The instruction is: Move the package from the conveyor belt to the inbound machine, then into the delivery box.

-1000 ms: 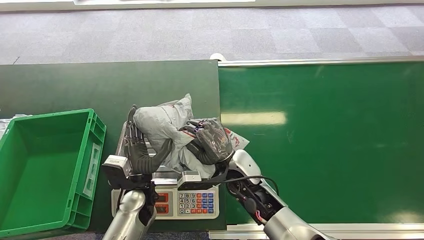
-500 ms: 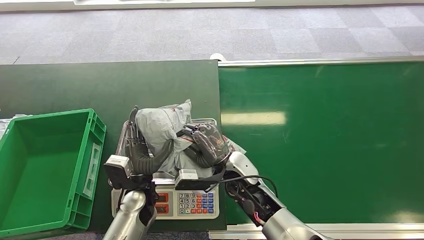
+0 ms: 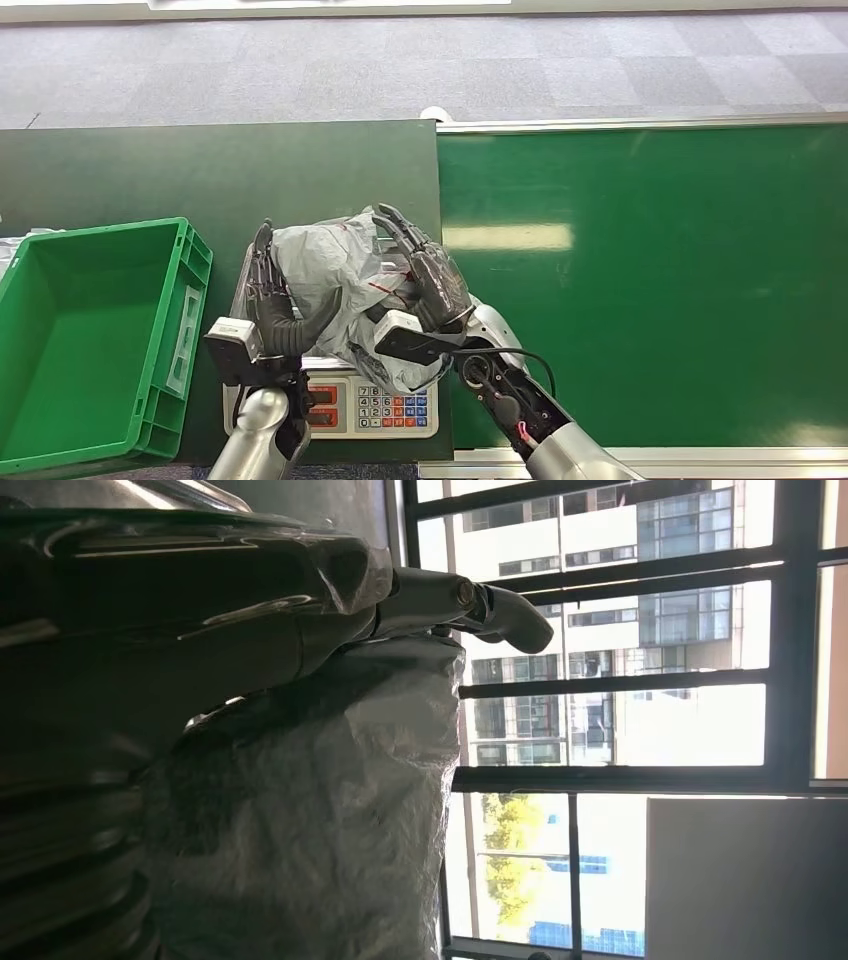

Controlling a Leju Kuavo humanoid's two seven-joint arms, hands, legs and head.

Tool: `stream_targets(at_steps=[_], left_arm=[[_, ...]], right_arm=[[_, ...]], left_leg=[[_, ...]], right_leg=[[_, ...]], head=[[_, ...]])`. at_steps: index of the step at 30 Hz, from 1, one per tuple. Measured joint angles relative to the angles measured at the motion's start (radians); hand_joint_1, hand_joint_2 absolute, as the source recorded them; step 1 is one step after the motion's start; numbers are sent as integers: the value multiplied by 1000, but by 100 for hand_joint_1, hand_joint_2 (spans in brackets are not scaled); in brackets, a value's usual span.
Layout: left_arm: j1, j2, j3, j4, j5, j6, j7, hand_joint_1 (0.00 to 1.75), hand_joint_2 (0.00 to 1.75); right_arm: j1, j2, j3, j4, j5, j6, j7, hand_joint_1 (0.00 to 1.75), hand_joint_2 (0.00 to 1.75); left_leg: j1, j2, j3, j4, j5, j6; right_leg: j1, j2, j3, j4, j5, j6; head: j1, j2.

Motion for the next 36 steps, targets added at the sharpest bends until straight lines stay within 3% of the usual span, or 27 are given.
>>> stream_targets(at_steps=[12,22,26,30,36], left_arm=[[12,0,-1,-7,-2,-8,0,0,175],[16,2,-1,-7,2,2,0,0,175],[17,2,-2,-7,3,8,0,0,175],[22,2,-3,-11,4,15,0,0,175],[42,5,0,-36,7,37,0,0,175]], right_arm=[[118,-19,-149,-204,-148,-5,-52,0,175],[173,-34,-274,-331,-385,188,-52,0,175],[194,-41,-334,-357,-452,215,-50,0,175],[209,-44,-387,-359,-531,256,-22,0,175],[220,-45,-468,-345,-684,297,103,0,175]], left_leg=[[0,0,0,0,0,0],[0,0,0,0,0,0],[0,0,0,0,0,0],[0,0,0,0,0,0],[0,0,0,0,0,0]], right_leg=[[0,0,0,0,0,0],[0,0,0,0,0,0],[0,0,0,0,0,0],[0,0,0,0,0,0],[0,0,0,0,0,0]], head=[[0,0],[0,0],[0,0],[0,0],[0,0]])
